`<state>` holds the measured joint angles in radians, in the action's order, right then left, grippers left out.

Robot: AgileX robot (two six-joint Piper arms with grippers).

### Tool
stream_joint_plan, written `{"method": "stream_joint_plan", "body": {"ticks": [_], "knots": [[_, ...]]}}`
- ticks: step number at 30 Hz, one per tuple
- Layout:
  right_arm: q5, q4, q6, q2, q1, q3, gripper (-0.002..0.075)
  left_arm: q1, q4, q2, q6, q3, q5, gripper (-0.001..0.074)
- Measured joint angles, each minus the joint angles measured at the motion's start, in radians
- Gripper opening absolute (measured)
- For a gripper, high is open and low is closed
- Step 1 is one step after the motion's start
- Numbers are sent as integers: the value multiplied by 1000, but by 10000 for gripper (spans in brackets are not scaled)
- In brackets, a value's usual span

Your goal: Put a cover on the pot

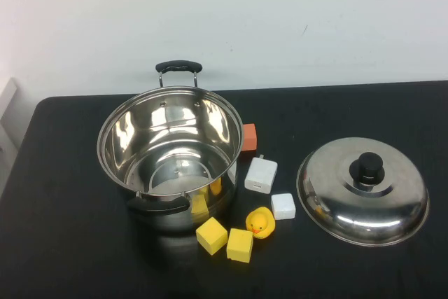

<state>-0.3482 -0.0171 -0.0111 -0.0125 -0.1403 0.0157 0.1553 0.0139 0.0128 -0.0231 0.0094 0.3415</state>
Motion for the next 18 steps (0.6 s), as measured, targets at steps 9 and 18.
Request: {"method": "stream_joint_plan", "body": {"ticks": [9,18], "knots": [[0,0,0,0,0,0,-2,0,-2,0,0,0,0,-2],[20,-1,0,0,0,4,-2,0,-2,0,0,0,0,-2]]}}
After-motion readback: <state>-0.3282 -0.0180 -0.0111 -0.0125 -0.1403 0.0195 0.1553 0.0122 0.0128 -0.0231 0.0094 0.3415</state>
